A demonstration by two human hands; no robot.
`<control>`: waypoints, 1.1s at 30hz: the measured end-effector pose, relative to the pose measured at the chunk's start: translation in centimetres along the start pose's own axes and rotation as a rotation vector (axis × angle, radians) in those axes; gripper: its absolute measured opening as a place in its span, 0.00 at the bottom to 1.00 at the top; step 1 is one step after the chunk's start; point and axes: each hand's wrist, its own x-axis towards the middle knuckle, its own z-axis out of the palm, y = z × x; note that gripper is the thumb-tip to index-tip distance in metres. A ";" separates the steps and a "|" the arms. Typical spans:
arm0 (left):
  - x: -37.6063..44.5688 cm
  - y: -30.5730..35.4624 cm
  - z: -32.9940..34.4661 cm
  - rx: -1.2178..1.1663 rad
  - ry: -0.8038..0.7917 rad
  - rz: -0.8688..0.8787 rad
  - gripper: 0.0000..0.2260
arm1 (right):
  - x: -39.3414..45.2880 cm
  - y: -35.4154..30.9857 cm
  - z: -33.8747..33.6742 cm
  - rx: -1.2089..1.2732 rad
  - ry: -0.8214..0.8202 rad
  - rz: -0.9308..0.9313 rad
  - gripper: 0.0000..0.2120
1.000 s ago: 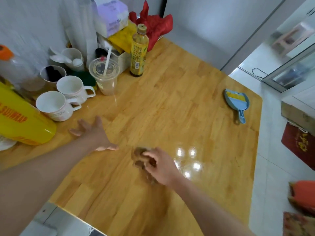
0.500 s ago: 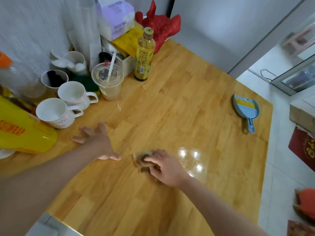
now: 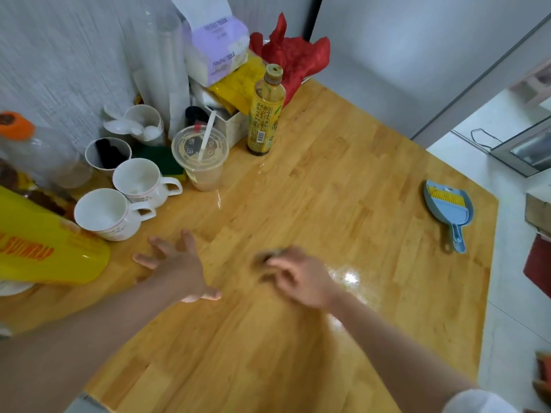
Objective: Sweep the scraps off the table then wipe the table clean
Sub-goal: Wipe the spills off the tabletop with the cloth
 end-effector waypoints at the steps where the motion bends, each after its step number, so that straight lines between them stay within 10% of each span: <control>1: 0.0 -0.1 0.0 -0.012 -0.006 0.001 0.67 | 0.3 2.2 -1.7 0.010 0.138 0.232 0.13; 5: 0.4 -0.2 0.0 -0.032 -0.012 0.006 0.68 | 3.3 5.9 -5.4 0.116 0.638 1.243 0.15; 11: 0.6 -0.4 0.5 -0.060 0.010 0.015 0.68 | 4.4 -2.8 0.9 0.049 -0.172 -0.018 0.16; 18: 0.4 -0.8 1.1 -0.146 0.059 0.059 0.67 | 8.9 4.7 -5.2 0.133 0.595 1.157 0.16; 24: 0.3 -0.7 1.2 -0.157 0.085 0.061 0.65 | 7.5 -3.3 1.5 0.045 -0.239 -0.064 0.16; 30: 0.5 -0.7 1.3 -0.141 0.086 0.045 0.66 | 13.1 3.3 -3.1 0.110 0.504 0.927 0.18; 33: 0.3 -0.8 1.2 -0.110 0.077 0.042 0.65 | 14.5 -2.2 1.5 -0.019 0.285 0.498 0.18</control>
